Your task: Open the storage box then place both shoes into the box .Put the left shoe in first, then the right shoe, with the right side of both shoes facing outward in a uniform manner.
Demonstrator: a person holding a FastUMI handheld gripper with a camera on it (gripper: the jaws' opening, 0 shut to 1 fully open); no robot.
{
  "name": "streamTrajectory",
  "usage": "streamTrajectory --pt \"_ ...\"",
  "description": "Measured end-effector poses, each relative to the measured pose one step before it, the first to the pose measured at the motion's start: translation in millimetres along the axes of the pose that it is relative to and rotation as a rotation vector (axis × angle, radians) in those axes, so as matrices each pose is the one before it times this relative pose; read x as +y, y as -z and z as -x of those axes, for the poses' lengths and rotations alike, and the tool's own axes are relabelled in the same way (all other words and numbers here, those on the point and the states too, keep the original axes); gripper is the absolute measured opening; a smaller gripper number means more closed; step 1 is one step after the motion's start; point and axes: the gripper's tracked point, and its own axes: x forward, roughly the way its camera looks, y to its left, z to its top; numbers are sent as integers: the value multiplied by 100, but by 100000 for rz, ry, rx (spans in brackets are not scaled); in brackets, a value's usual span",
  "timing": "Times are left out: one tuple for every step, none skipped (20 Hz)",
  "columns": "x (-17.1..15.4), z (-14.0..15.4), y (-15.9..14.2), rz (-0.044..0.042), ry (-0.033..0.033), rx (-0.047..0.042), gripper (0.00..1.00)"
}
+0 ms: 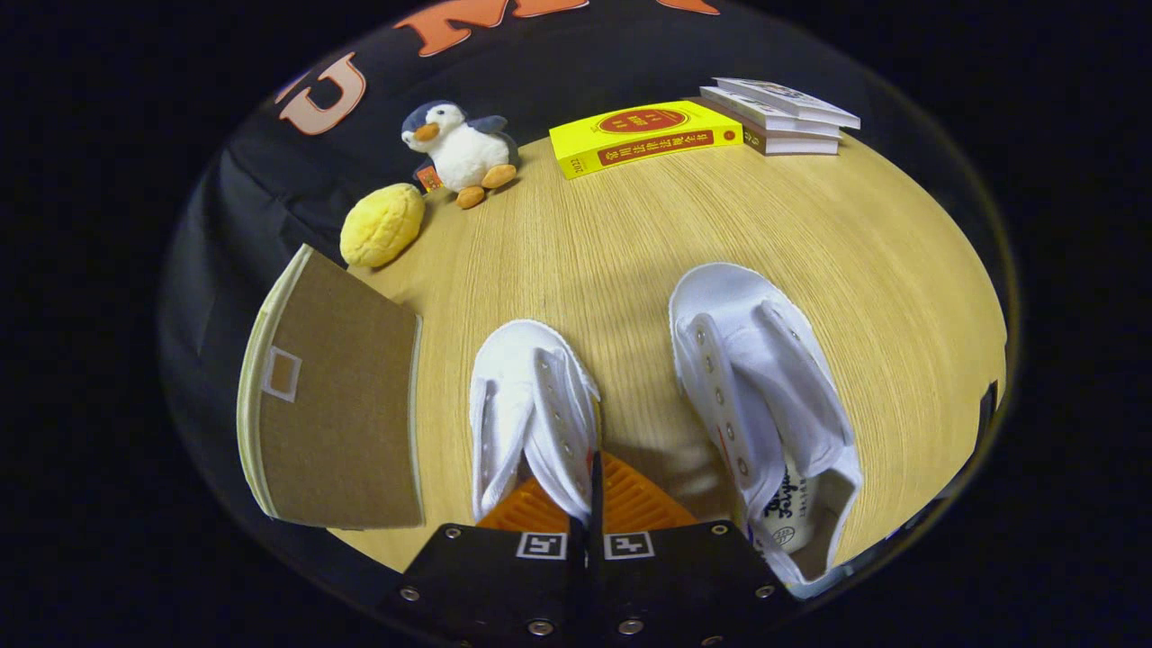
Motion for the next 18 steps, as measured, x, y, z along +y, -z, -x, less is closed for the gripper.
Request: streamTrajectory --pt "539 610 -494 29 -802 -1084 1" --pt "530 688 -502 -732 -892 -535 1" --pt "674 890 -418 -1547 -943 -285 1" --pt "758 885 -750 -1657 -1077 -555 1" --pt "849 953 -772 -908 -1111 -944 1" --pt "923 966 -890 -314 -1025 -1037 1" --pt "980 932 -697 410 -901 -673 1" --pt "1006 848 -708 581 -779 -496 1" --pt "1087 845 -401 229 -813 549 1" --pt "1188 650 -294 -156 -1002 1019 1" --pt "1325 677 -194 53 -1305 534 1" --pt "1452 561 -364 633 -1539 -2 1" --pt "1465 581 -391 945 -1577 -805 1" --pt "1490 571 -507 1171 -1465 -984 1" --pt "1652 548 -387 1178 -1739 -899 1" --pt "1532 291 -308 1164 -1666 -223 1" --pt "1471 41 -340 850 -1422 -180 1" --pt "1339 -155 -145 1051 -1024 463 1"
